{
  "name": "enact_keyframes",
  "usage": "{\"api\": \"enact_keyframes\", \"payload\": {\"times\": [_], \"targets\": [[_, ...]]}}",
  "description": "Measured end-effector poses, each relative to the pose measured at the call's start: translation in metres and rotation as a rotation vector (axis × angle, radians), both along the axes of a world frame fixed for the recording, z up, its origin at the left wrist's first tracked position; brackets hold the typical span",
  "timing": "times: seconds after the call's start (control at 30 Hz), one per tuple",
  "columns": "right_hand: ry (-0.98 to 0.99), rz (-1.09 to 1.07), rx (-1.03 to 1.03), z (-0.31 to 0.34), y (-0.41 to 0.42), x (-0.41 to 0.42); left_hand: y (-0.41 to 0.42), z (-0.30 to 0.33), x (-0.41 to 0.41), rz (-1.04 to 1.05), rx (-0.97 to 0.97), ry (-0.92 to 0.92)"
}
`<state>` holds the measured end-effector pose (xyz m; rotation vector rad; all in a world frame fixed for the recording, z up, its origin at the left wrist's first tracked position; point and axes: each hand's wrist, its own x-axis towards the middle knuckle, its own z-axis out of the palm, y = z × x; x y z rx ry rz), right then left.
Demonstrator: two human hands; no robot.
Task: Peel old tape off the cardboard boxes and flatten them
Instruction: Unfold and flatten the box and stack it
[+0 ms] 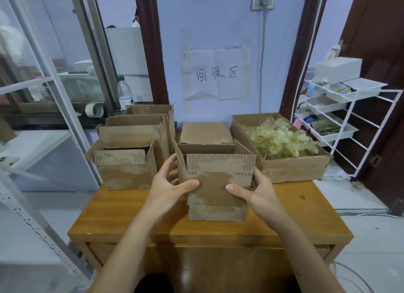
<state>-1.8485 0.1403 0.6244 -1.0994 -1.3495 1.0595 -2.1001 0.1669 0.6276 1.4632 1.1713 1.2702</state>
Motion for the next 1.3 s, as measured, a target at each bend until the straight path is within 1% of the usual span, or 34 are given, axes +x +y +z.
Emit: {"api": "enact_keyframes", "payload": {"times": [0.1,0.2,0.3,0.63,0.77,1.03,1.2,1.3], "targets": [[0.035,-0.005,-0.03,-0.007,0.002,-0.002,-0.001,-0.012,-0.007,-0.032,-0.04,-0.014],[0.114,-0.042,-0.047,-0.012,0.004,-0.002,-0.001,-0.026,-0.012,-0.053,-0.111,-0.009],[0.162,-0.072,-0.061,-0.018,0.008,-0.002,-0.001,-0.039,-0.009,-0.026,-0.175,0.006],[0.25,-0.121,-0.112,-0.035,0.014,-0.005,-0.006,-0.051,0.007,0.09,-0.099,0.001],[0.259,-0.135,-0.106,-0.033,0.014,-0.01,-0.008,-0.054,0.006,0.139,-0.063,0.032],[0.289,-0.165,-0.158,-0.032,0.013,-0.015,-0.009,-0.061,0.001,0.205,-0.038,0.017],[0.342,-0.225,-0.229,-0.044,0.012,-0.017,-0.006,-0.063,-0.003,0.155,-0.064,0.069],[0.363,-0.236,-0.248,-0.045,0.012,-0.016,-0.005,-0.061,-0.004,0.138,-0.094,0.043]]}}
